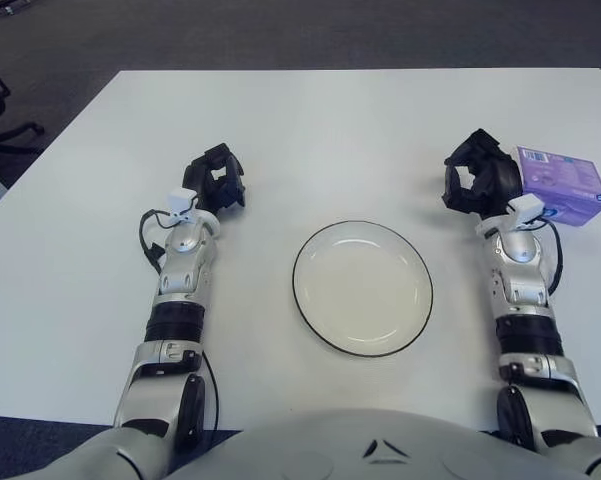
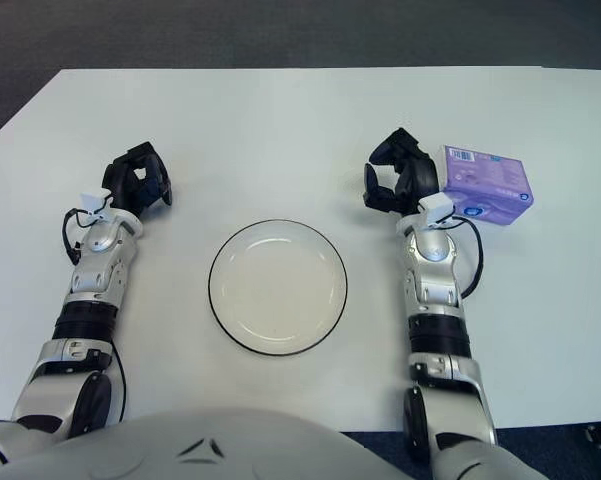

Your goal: Put the tissue paper into the plate.

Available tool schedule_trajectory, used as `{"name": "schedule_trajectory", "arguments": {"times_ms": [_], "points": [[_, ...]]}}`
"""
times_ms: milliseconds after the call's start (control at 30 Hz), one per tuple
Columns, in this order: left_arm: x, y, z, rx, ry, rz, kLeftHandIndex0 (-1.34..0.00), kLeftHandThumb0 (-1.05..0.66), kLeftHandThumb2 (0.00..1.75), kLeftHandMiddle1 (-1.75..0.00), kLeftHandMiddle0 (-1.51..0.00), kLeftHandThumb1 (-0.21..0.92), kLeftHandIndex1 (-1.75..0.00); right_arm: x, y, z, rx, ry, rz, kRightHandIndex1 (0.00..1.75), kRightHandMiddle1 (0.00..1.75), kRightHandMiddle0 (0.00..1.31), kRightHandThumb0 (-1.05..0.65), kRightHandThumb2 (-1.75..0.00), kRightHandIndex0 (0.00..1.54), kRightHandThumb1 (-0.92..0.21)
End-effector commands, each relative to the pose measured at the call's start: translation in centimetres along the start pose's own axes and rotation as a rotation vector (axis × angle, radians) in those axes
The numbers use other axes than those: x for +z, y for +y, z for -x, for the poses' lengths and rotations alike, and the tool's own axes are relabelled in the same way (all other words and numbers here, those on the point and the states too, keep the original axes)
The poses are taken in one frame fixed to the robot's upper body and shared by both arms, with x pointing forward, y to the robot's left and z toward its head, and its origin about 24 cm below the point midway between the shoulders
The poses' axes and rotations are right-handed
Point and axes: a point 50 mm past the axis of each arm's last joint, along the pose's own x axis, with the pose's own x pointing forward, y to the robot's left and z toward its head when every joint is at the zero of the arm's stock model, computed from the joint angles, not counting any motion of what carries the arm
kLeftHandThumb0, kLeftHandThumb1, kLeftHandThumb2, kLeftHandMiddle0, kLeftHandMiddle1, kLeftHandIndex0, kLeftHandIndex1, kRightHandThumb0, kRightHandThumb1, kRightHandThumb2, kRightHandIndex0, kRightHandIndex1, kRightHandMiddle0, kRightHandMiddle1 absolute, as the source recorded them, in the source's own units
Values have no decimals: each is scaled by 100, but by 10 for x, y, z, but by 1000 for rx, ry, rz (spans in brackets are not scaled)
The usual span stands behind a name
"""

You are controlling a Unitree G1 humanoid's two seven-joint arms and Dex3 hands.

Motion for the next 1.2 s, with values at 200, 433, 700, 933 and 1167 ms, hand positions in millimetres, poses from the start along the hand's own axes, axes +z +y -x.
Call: {"name": "schedule_trajectory", "arguments": {"times_ms": [200, 433, 700, 933, 1167], "points": [[-68, -2, 49, 53, 254, 57, -97, -39, 94, -175, -132, 68, -175, 0, -10, 20, -24, 7, 243, 174, 171, 40, -2, -125, 55, -37], [-68, -2, 49, 57, 257, 68, -96, -39, 94, -175, -131, 67, -175, 25, -19, 22, -6, -108, 466, 163, 174, 39, -1, -111, 47, -46], [-66, -3, 49, 57, 257, 64, -97, -39, 94, -175, -131, 67, -175, 38, -21, 26, -13, -160, 615, 156, 170, 31, -1, -85, 41, -64], [-66, -3, 49, 57, 257, 63, -97, -40, 94, -175, -130, 67, -175, 47, -33, 28, -7, -237, 816, 135, 151, 27, -37, -49, 34, -82], [-66, -3, 49, 61, 255, 57, -97, -40, 94, -175, -130, 67, -175, 48, -50, 25, 64, -244, 990, 105, 130, 6, -77, -51, 27, -82]]}}
